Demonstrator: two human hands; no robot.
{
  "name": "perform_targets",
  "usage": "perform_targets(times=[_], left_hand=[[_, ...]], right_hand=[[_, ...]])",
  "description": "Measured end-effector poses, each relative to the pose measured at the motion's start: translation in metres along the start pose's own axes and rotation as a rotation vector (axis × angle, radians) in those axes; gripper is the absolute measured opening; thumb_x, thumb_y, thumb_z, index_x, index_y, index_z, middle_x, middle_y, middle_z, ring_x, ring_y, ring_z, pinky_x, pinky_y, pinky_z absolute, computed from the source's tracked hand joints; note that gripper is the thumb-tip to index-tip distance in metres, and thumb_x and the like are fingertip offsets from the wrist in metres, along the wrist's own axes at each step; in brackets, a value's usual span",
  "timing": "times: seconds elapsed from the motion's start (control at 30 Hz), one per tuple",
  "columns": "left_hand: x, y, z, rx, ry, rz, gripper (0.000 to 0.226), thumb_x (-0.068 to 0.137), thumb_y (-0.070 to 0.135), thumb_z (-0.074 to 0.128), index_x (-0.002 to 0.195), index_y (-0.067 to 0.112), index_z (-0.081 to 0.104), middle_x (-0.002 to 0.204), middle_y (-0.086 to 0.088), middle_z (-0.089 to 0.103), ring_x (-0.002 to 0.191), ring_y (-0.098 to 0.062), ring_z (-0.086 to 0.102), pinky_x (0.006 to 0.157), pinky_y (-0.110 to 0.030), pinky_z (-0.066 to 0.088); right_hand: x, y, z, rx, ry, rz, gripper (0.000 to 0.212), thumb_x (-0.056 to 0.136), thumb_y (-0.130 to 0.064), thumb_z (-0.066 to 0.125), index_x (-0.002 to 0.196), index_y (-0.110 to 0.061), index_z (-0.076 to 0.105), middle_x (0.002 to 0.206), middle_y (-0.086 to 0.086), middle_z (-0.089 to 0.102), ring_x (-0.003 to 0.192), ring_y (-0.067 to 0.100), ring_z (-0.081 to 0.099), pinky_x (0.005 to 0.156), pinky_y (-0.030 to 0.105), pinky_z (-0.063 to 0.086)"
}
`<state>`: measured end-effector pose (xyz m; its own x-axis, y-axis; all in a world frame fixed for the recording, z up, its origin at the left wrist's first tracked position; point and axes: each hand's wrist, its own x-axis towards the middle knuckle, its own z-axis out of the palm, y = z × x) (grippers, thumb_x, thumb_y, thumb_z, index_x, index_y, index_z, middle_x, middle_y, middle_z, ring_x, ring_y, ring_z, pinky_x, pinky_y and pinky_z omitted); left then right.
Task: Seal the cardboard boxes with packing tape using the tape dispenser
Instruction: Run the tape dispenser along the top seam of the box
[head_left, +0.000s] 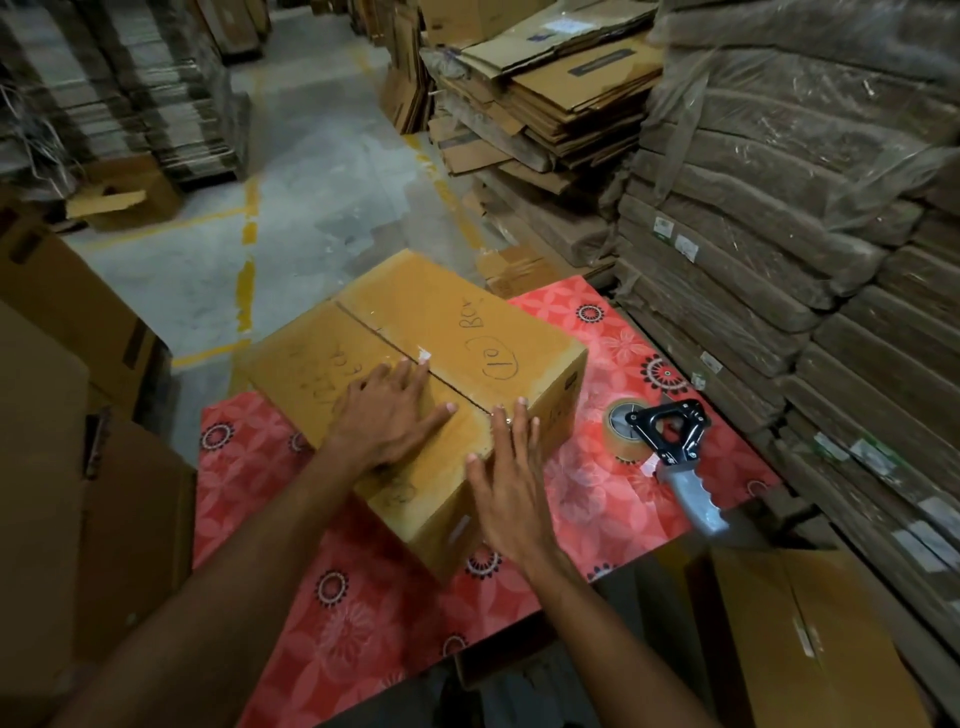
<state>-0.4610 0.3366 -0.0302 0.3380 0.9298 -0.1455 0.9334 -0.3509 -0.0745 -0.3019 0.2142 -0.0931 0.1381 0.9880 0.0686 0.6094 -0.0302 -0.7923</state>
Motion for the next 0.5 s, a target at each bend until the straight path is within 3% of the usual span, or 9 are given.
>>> perform_targets(times=[0.1,0.2,0.23,0.3,0.37,0.43,0.5], left_hand=[[-0.026,0.016,-0.007,0.03,-0.014,-0.11,0.098,0.092,0.08,0.012,0.16,0.01,0.016,0.159,-0.021,0.032,0.14,-0.042,0.035,0.111,-0.055,0.032],[-0.058,0.04,-0.006,0.057,0.057,-0.164,0.095,0.097,0.071,0.009,0.154,-0.002,0.03,0.147,-0.026,0.047,0.134,-0.041,0.041,0.106,-0.051,0.038],[-0.066,0.047,-0.003,0.036,0.072,-0.155,0.092,0.099,0.068,0.008,0.154,-0.002,0.028,0.151,-0.026,0.044,0.138,-0.04,0.037,0.109,-0.051,0.037],[-0.076,0.056,0.008,-0.049,0.071,-0.105,0.085,0.102,0.065,0.007,0.159,0.001,0.012,0.167,-0.02,0.013,0.152,-0.037,0.017,0.118,-0.055,0.024],[-0.077,0.064,0.019,-0.122,0.046,-0.05,0.081,0.101,0.066,0.003,0.16,0.011,-0.007,0.166,-0.011,-0.018,0.156,-0.03,-0.008,0.124,-0.057,0.005],[-0.072,0.071,0.024,-0.173,0.049,0.019,0.075,0.101,0.068,0.002,0.159,0.024,-0.016,0.164,-0.005,-0.027,0.153,-0.024,-0.02,0.124,-0.056,-0.008],[-0.064,0.075,0.024,-0.183,0.046,0.076,0.073,0.1,0.068,0.004,0.159,0.03,-0.017,0.163,0.0,-0.028,0.152,-0.02,-0.024,0.123,-0.055,-0.011]], right_hand=[[0.017,0.02,-0.033,0.16,-0.184,-0.098,0.07,0.096,-0.053,0.037,0.16,-0.039,0.011,0.165,-0.021,-0.018,0.154,0.009,-0.015,0.12,0.047,0.01],[0.052,0.039,-0.076,0.194,-0.388,-0.171,0.063,0.1,-0.037,0.053,0.157,-0.037,0.027,0.168,-0.016,-0.003,0.155,0.009,0.0,0.12,0.043,0.009],[0.066,0.041,-0.091,0.184,-0.445,-0.151,0.063,0.1,-0.029,0.058,0.156,-0.037,0.031,0.168,-0.014,0.001,0.155,0.012,0.005,0.12,0.042,0.01],[0.087,0.038,-0.114,0.109,-0.512,-0.091,0.066,0.097,-0.021,0.064,0.154,-0.04,0.035,0.167,-0.011,0.015,0.153,0.019,0.018,0.12,0.043,0.018],[0.091,0.025,-0.122,-0.005,-0.469,-0.065,0.064,0.096,-0.019,0.067,0.152,-0.035,0.041,0.162,-0.004,0.034,0.145,0.025,0.038,0.113,0.039,0.032],[0.071,0.006,-0.115,-0.135,-0.241,-0.038,0.054,0.095,-0.012,0.065,0.146,-0.024,0.05,0.15,0.002,0.052,0.128,0.025,0.058,0.101,0.035,0.043],[0.033,-0.008,-0.095,-0.297,-0.064,-0.015,0.043,0.099,-0.014,0.055,0.142,-0.019,0.052,0.145,0.006,0.056,0.117,0.024,0.062,0.099,0.035,0.05]])
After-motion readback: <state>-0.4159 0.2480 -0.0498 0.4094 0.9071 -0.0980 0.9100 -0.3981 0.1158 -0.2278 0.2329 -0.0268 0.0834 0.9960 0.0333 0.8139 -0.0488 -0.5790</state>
